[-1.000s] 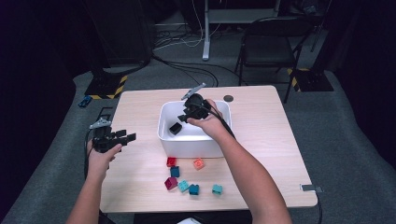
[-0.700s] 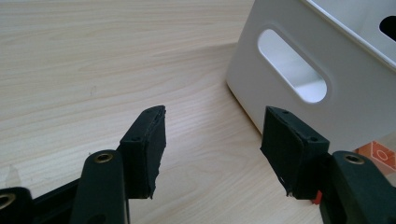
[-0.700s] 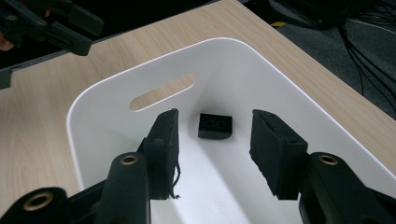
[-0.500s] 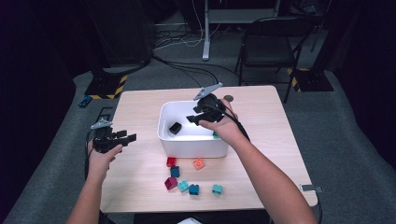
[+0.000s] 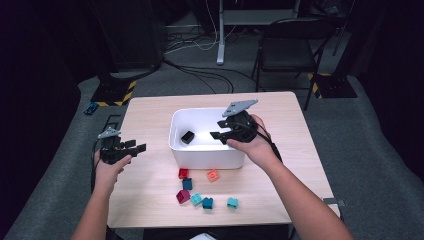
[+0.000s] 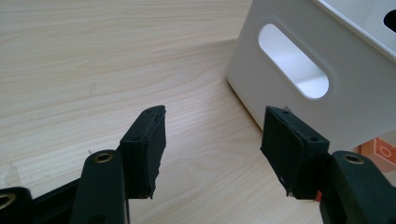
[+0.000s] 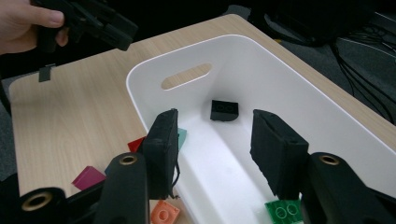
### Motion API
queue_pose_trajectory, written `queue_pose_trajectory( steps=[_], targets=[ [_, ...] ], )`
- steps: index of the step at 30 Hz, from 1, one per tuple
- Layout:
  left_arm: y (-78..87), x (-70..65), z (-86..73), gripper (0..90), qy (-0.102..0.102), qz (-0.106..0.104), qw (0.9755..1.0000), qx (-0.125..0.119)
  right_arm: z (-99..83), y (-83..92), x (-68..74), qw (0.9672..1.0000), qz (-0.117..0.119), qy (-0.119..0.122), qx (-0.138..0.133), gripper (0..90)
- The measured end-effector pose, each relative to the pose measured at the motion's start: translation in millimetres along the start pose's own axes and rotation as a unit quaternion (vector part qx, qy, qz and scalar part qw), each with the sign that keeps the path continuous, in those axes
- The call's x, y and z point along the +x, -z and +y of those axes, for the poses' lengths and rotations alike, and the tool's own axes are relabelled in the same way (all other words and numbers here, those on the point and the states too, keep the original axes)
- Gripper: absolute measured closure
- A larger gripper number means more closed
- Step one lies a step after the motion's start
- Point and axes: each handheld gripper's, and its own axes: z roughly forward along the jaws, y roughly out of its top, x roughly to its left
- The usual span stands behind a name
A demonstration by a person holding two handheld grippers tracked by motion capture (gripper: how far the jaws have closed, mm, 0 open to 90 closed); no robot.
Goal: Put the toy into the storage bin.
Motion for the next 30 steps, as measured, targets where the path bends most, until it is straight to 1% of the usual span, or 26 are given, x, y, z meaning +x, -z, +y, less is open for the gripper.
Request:
queue_pose_trajectory(
  steps=[9, 10, 11, 14, 16, 18, 20, 25, 26, 27, 29, 30],
  targets=[
    [0.6, 0.3, 0.0, 39.8, 0.0, 0.0, 1.0, 0.001, -12.3, 10.7, 19.3, 1.0, 0.005, 0.005, -0.007, 51.0],
    [0.6, 0.3, 0.0, 39.8, 0.0, 0.0, 1.0, 0.001, -12.3, 10.7, 19.3, 1.0, 0.005, 0.005, -0.007, 51.0],
    [0.7, 0.3, 0.0, 39.8, 0.0, 0.001, 1.0, -0.002, -16.7, 12.7, 26.3, 0.9999, 0.007, 0.01, -0.013, 50.9],
    [1.0, 0.4, -0.1, 39.8, 0.001, 0.001, 1.0, -0.003, -22.7, 13.4, 33.7, 0.9998, 0.008, 0.016, -0.013, 50.9],
    [1.1, 0.3, -0.1, 39.8, 0.0, 0.001, 1.0, -0.002, -28.8, 13.0, 38.6, 0.9996, 0.013, 0.025, -0.01, 50.8],
    [1.1, 0.0, -0.1, 39.8, 0.0, 0.001, 1.0, 0.0, -35.3, 11.7, 42.6, 0.9994, 0.018, 0.026, -0.01, 50.8],
    [0.9, -0.4, -0.1, 39.8, 0.001, 0.001, 1.0, 0.001, -42.5, 10.1, 46.5, 0.9995, 0.022, 0.018, -0.01, 50.8],
    [0.1, -0.4, -0.6, 39.8, 0.0, 0.002, 1.0, 0.003, -63.1, 3.2, 50.7, 0.9997, 0.021, 0.014, -0.001, 50.8],
    [-0.8, -0.4, -1.0, 39.8, -0.001, 0.005, 1.0, -0.002, -67.2, 1.7, 50.6, 0.9997, 0.021, 0.012, -0.002, 50.8],
    [-0.7, -0.3, -1.1, 39.8, 0.0, 0.002, 1.0, 0.001, -71.2, 0.3, 50.9, 0.9998, 0.02, 0.009, 0.0, 50.7],
    [-0.9, -0.6, -1.2, 39.8, -0.002, 0.002, 1.0, 0.004, -78.5, -2.6, 50.5, 0.9998, 0.016, 0.012, 0.002, 50.7],
    [-1.1, -1.0, -1.2, 39.8, -0.001, 0.001, 1.0, 0.004, -82.2, -3.5, 50.7, 0.9998, 0.016, 0.009, 0.004, 50.7]
  ],
)
